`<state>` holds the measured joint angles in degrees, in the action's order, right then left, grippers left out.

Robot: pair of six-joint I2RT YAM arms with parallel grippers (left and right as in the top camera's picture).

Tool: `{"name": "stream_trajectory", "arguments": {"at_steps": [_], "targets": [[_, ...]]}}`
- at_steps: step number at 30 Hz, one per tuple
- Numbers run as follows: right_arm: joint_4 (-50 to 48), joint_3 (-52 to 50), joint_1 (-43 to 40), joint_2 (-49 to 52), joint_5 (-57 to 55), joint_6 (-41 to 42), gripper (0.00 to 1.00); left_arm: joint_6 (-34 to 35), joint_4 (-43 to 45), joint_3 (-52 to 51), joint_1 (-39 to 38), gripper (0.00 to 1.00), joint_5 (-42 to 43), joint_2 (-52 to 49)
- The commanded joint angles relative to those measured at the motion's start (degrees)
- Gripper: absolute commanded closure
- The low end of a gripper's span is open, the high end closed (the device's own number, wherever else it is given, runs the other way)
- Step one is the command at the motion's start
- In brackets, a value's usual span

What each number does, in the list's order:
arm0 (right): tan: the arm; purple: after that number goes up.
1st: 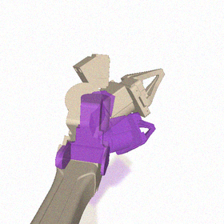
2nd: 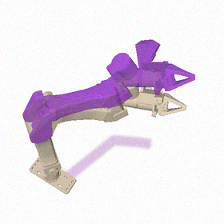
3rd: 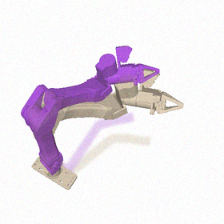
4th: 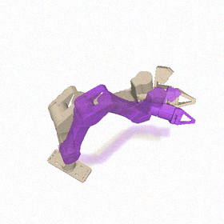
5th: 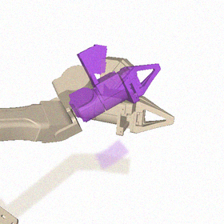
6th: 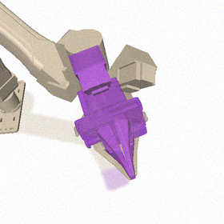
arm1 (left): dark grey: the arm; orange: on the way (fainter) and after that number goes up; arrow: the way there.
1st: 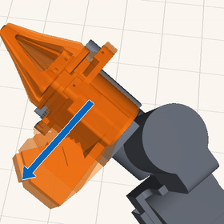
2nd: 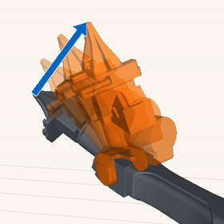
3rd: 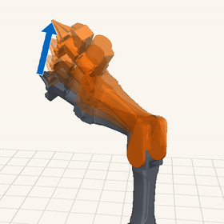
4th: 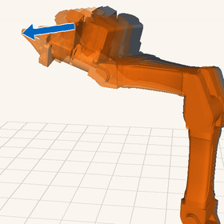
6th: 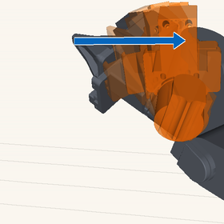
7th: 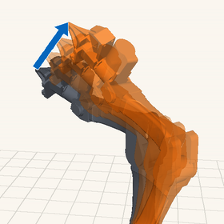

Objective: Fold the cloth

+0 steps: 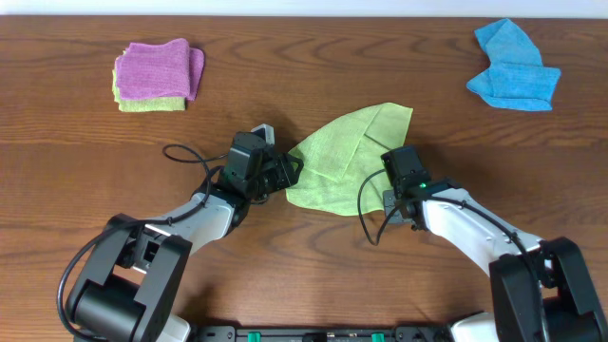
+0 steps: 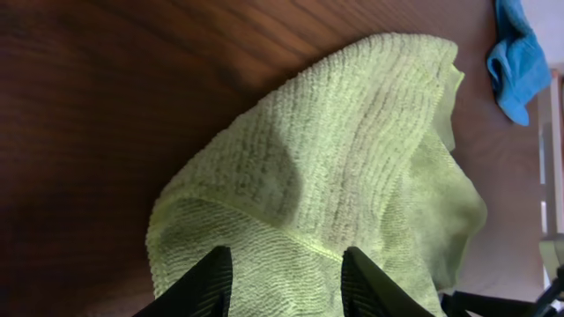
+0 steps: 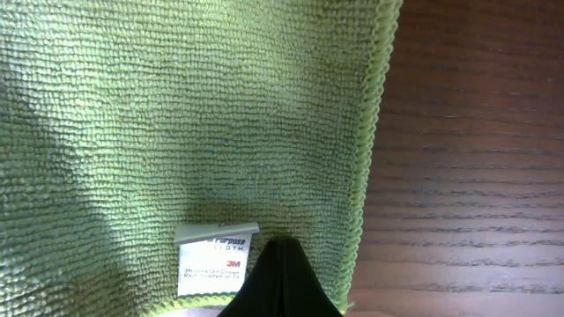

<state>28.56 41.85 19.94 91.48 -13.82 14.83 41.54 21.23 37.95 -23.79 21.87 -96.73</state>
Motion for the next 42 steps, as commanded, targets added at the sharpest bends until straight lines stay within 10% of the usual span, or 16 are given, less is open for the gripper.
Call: {"name": "stream_trajectory", "arguments": {"at_steps": [1,42], "targets": [[-0.70,-2.14,-0.42,2.91,6.62,-0.33,0.99,-1.27,-0.02,0.22,0.09,0.58,-1.29,-0.57],[-1.11,-2.14,-0.42,2.91,7.26,-0.76,0.98,6.49,8.48,4.74,-2.93,0.58,0.68,-9.81]]}}
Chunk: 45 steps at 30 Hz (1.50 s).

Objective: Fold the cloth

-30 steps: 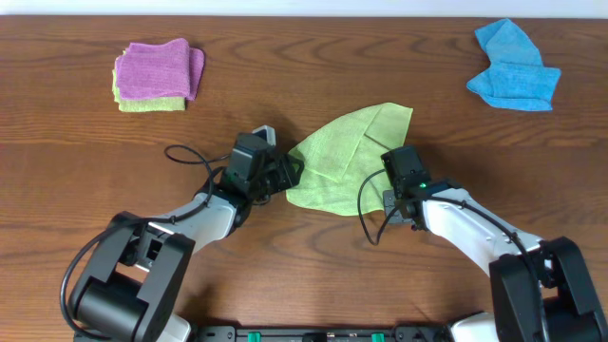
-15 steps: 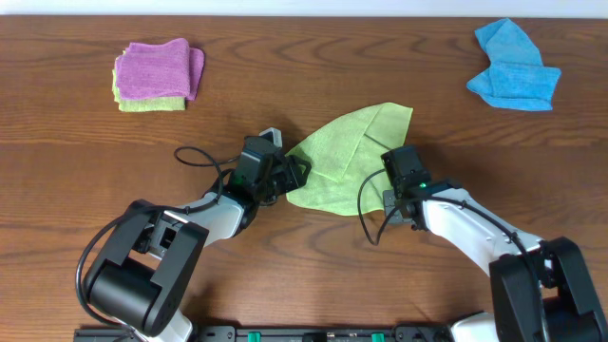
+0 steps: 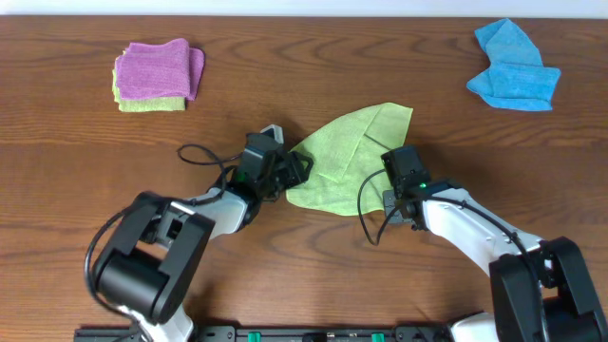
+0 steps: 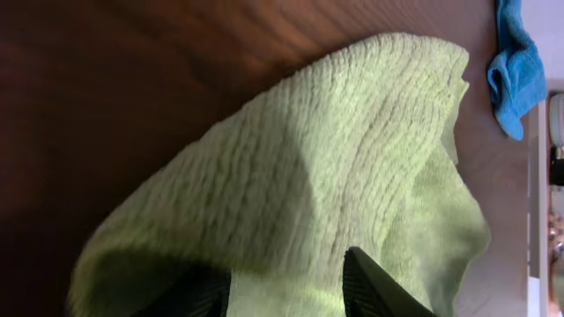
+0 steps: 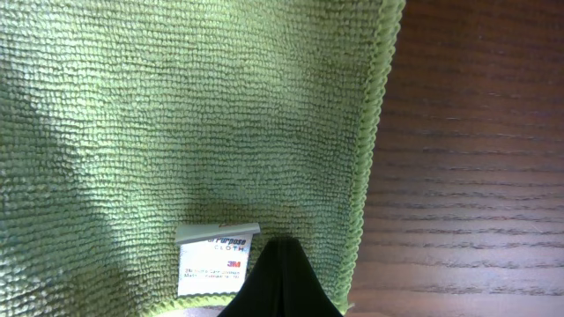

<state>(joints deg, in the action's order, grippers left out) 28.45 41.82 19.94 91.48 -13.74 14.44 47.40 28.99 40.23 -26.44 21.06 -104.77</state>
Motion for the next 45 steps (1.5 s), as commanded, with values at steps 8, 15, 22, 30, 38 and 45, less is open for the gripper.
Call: {"name": "stream_trajectory", "arguments": {"at_steps": [8,15,22,30,38,45], "targets": [[-1.03,-2.12,-0.42,2.91,7.78,-0.39,0.98,0.61,0.68,6.19,-0.98,0.57,1.40,-2.75],[-1.25,-2.12,-0.42,2.91,7.80,-0.42,0.98,2.12,1.09,6.47,-0.98,0.57,1.14,-2.75],[-1.05,-2.12,-0.42,2.91,8.00,-0.83,0.98,2.12,1.11,6.54,-0.57,0.77,-0.70,-2.75],[-1.03,-2.12,-0.42,2.91,8.00,-0.83,0.99,3.41,1.62,6.56,0.98,0.80,1.11,-2.75],[-0.96,-2.12,-0.42,2.91,8.00,-0.83,0.98,5.49,4.11,6.56,3.10,0.91,1.88,-2.75],[-0.96,-2.12,-0.42,2.91,8.00,-0.83,0.98,5.53,3.28,6.56,5.27,0.94,-0.22,-2.75]]}}
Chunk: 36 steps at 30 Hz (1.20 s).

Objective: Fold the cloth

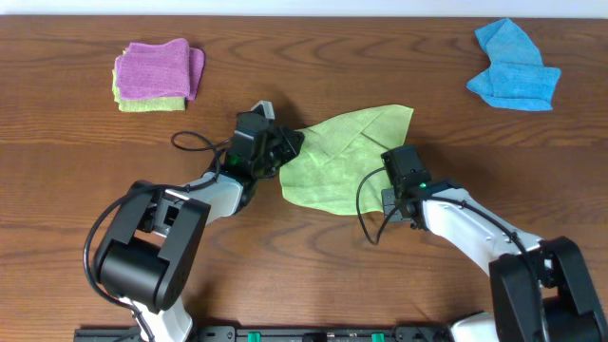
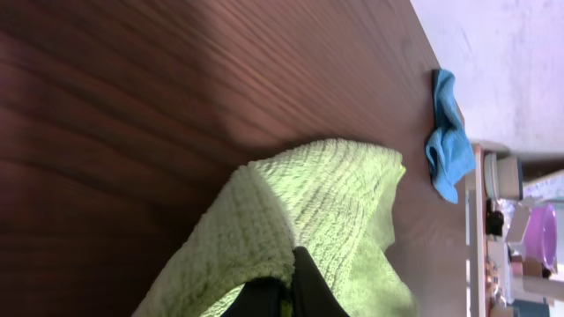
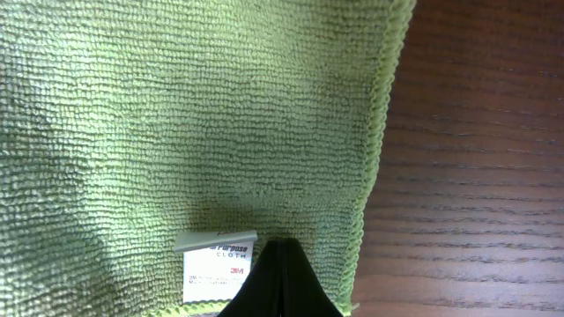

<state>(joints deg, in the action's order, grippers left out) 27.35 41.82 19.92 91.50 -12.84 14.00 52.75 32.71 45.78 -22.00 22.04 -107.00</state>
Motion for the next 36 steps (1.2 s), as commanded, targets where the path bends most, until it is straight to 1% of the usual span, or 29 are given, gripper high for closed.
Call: {"name": "stream_trajectory", "arguments": {"at_steps": [1,5,9,19,21,22,23,24,26,27,30,31,32,33,34,35,36], "targets": [[0.15,-2.12,-0.39,2.89,7.10,-0.39,0.98,0.20,-1.29,1.01,1.14,0.94,-2.12,-0.52],[0.42,-2.12,-0.39,2.89,7.13,-0.39,0.98,0.70,-2.67,1.01,2.38,0.94,-3.19,-0.52],[0.42,-2.12,-0.39,2.89,7.30,-0.42,0.98,3.34,-2.45,1.01,3.91,0.94,-3.19,-0.52],[0.39,-2.12,-0.35,2.89,8.00,-0.83,0.99,3.41,0.66,1.38,6.78,0.94,-4.37,-0.52],[0.39,-2.12,-0.35,2.89,8.02,-0.94,0.98,3.32,0.59,2.01,6.78,0.86,-4.63,-0.52],[0.39,-2.12,-0.35,2.89,8.20,-1.03,0.98,2.93,0.59,2.25,6.75,0.85,-4.63,-0.52],[0.37,-2.12,-0.35,2.89,8.39,-1.05,0.98,2.95,0.57,2.43,6.78,0.85,-4.61,-0.52],[0.39,-2.12,-0.35,2.89,8.39,-1.05,0.98,2.95,0.57,2.51,6.80,0.88,-4.81,-0.52],[0.42,-2.12,-0.35,2.89,8.41,-1.05,0.98,3.02,0.57,2.67,7.06,0.88,-5.40,-0.52],[0.42,-2.12,-0.35,2.89,8.39,-1.05,0.98,3.06,0.55,2.84,7.17,0.85,-5.53,-0.52],[0.42,-2.12,-0.35,2.89,8.41,-1.05,0.98,3.52,0.50,3.04,7.54,0.66,-5.77,-0.52],[0.42,-2.12,-0.35,2.89,8.46,-1.05,0.98,3.78,0.15,3.04,7.63,0.65,-6.12,-0.52],[0.42,-2.12,-0.35,2.89,8.46,-1.05,0.98,4.28,0.00,3.04,7.89,0.59,-6.19,-0.52],[0.42,-2.12,-0.35,2.89,8.57,-1.07,0.99,4.52,-0.15,3.04,8.11,0.41,-6.10,-0.52],[0.42,-2.12,-0.35,2.89,8.79,-1.25,0.98,4.74,-0.57,3.04,8.35,0.25,-5.92,-0.52],[0.42,-2.12,-0.35,2.89,8.81,-1.25,0.98,4.74,-0.74,3.04,8.57,0.22,-5.22,-0.52],[0.39,-2.12,-0.35,2.89,8.81,-1.25,0.98,4.70,-0.92,3.04,8.68,0.17,-4.20,-0.52]]}}
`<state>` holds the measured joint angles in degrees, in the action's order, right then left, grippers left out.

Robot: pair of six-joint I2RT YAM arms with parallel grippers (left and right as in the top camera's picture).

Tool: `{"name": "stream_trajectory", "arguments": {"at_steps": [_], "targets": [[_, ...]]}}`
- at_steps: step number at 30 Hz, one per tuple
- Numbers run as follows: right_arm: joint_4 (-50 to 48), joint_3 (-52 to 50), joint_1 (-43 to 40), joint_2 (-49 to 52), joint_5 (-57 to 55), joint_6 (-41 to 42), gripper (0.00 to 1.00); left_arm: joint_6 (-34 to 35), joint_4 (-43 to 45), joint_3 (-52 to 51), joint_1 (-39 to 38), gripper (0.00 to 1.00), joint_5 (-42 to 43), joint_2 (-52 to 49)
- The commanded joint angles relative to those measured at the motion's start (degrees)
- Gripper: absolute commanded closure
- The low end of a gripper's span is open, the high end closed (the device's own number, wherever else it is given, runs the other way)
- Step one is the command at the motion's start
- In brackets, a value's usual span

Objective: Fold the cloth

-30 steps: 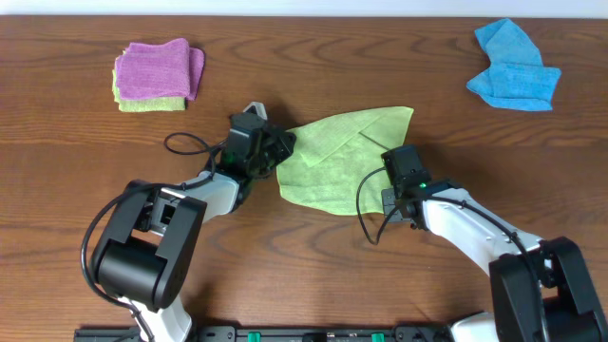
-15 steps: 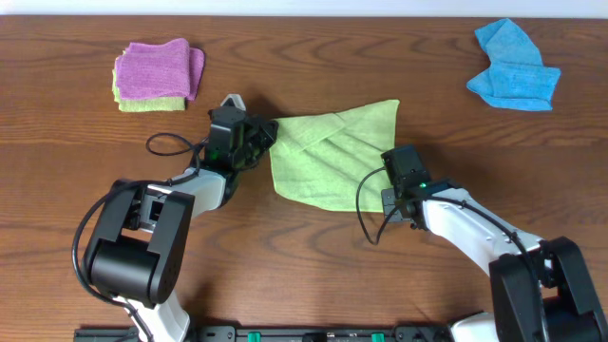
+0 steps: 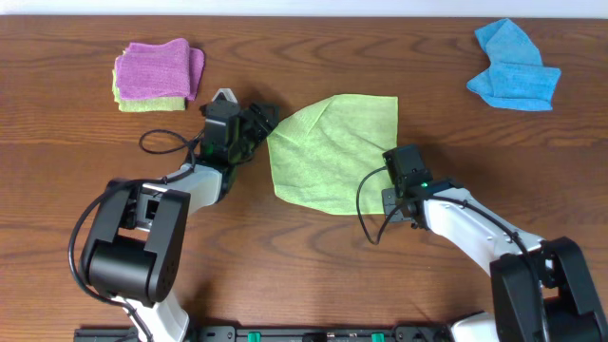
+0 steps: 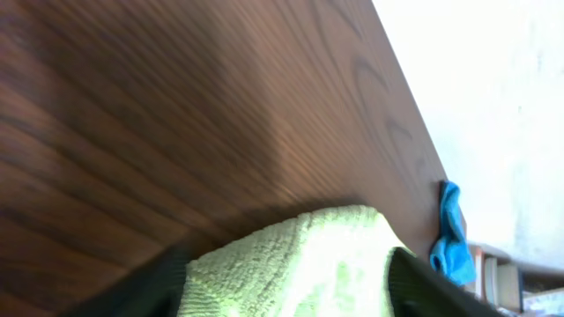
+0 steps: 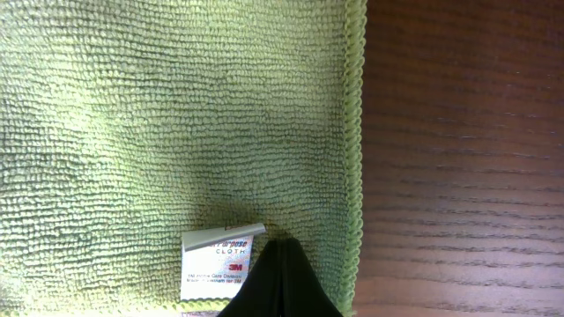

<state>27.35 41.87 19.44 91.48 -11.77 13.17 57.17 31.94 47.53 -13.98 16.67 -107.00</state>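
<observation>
The green cloth (image 3: pixel 328 157) lies spread out, nearly flat, in the middle of the table. Its left corner (image 4: pixel 300 255) sits between the wide-apart fingers of my left gripper (image 3: pixel 267 121), which stands open at the cloth's far-left corner. In the left wrist view that gripper (image 4: pixel 286 269) shows one dark finger on each side of the corner. My right gripper (image 5: pixel 278 277) is shut on the cloth's near-right corner, right beside the white label (image 5: pixel 218 262); overhead it (image 3: pixel 387 182) sits at that corner.
A purple cloth folded on a yellow-green one (image 3: pixel 157 74) lies at the far left. A crumpled blue cloth (image 3: pixel 514 68) lies at the far right. The left arm's black cable (image 3: pixel 163 142) loops on the wood beside it.
My left gripper moved up and to the left and went from shut on the cloth's edge to open. The cloth's left corner came with it, so the cloth now lies wider and flatter. The right gripper kept its hold.
At first the cloth lay folded over and my left gripper was open at its left edge, the right one shut on the labelled corner. The left gripper then stood closer in, then shut on the edge. Now the cloth is spread out and the left gripper is open.
</observation>
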Motion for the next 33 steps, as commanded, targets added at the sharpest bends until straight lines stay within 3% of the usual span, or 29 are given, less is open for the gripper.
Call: {"name": "stream_trajectory", "arguments": {"at_steps": [1,7,18,33], "targets": [[0.39,-2.16,0.13,2.91,7.74,-0.42,0.98,0.28,-0.26,1.29,0.68,0.09,2.38,-0.52],[0.26,-2.16,0.13,2.91,7.76,-0.42,0.98,0.24,0.02,1.31,0.00,0.09,9.86,-0.52],[0.26,-2.16,0.13,2.91,7.76,-0.42,0.98,0.26,0.24,1.57,-4.94,0.08,14.08,-0.52],[0.26,-2.16,0.13,2.91,7.74,-0.42,0.98,-6.47,-5.79,1.55,-5.97,0.07,9.53,-0.52]]}}
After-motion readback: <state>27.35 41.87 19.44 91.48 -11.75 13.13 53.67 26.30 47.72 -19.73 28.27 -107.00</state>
